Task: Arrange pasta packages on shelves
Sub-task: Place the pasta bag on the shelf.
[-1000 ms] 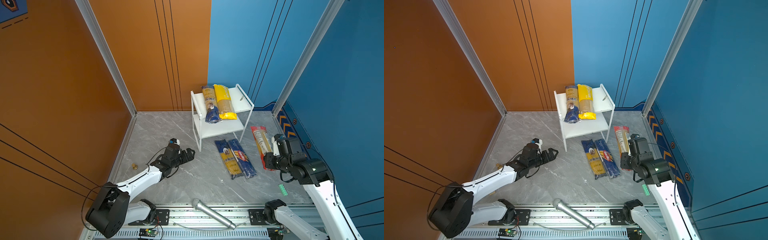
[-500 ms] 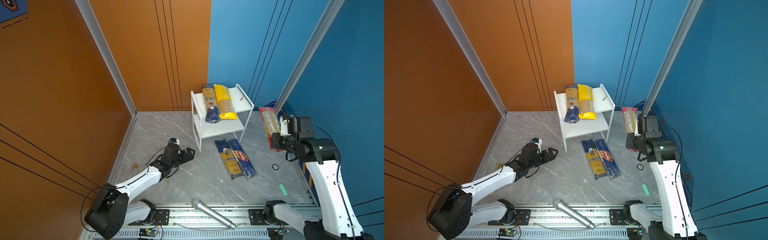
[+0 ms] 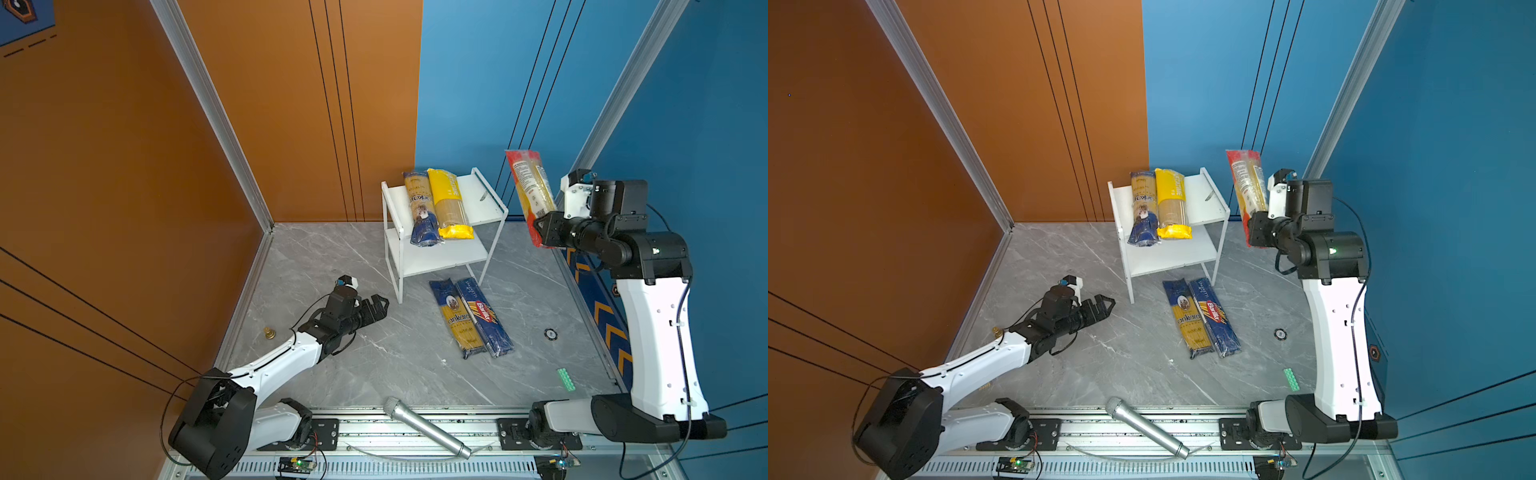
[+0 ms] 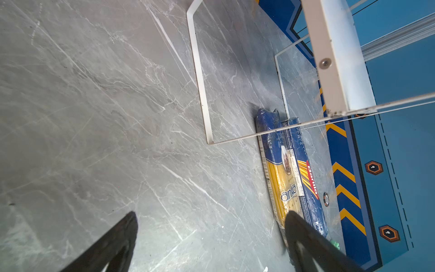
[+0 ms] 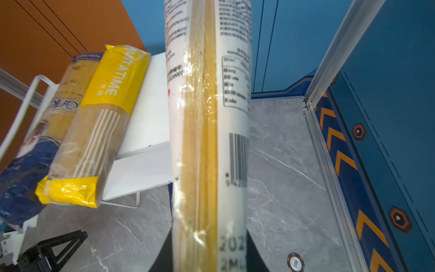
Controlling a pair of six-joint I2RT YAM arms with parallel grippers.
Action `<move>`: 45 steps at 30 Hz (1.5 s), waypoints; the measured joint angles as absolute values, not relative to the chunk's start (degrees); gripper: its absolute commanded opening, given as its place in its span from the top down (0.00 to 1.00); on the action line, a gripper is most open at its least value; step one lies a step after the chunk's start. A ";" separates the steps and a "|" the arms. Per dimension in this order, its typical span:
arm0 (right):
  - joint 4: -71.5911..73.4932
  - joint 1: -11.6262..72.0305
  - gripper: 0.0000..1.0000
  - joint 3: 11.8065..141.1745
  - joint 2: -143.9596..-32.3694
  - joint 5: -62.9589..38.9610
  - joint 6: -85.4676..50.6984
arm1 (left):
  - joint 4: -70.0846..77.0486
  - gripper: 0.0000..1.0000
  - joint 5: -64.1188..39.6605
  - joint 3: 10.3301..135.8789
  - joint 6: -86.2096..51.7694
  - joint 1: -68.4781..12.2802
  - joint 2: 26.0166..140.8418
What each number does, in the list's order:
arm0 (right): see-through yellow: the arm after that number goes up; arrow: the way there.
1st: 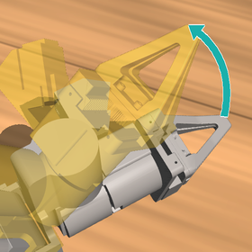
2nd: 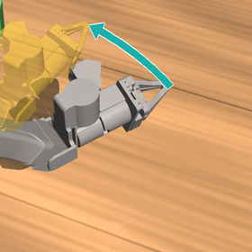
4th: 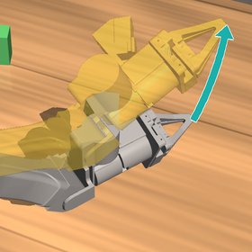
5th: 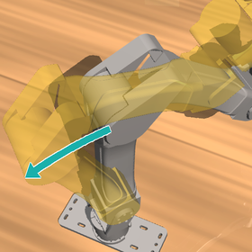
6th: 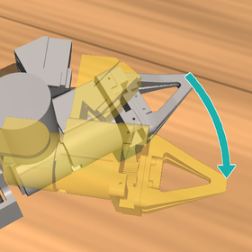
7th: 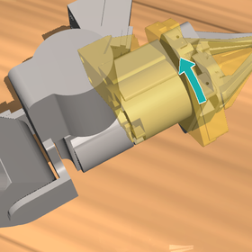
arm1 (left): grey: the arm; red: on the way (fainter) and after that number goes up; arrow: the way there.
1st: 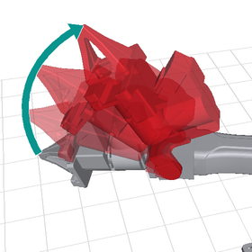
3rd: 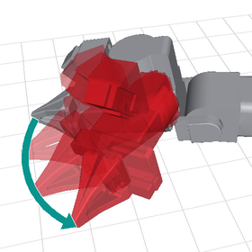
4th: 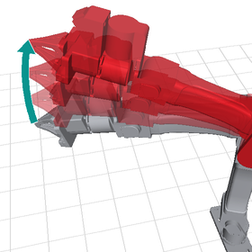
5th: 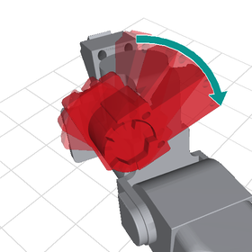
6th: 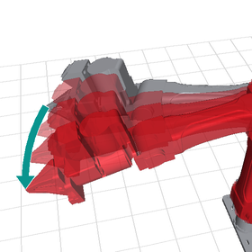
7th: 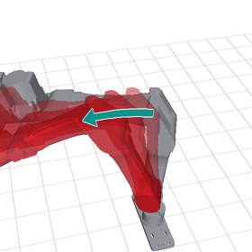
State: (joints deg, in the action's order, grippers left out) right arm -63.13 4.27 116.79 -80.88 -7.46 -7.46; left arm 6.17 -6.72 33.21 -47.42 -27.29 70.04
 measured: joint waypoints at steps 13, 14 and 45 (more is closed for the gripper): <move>-60.38 18.15 1.00 123.46 -92.31 -8.71 -7.27 | 5.41 0.02 -7.20 33.23 -47.44 -26.44 68.93; -60.38 18.50 1.00 123.63 -92.99 -8.47 -7.27 | 5.26 0.02 -7.18 33.23 -47.42 -26.39 68.51; -57.41 18.74 1.00 124.55 -99.46 2.07 -7.05 | 2.87 0.02 -7.11 32.53 -47.42 -26.13 64.42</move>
State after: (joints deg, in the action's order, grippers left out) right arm -57.41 18.74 124.55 -99.46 2.07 -7.05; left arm 2.87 -7.11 32.53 -47.42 -26.13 64.42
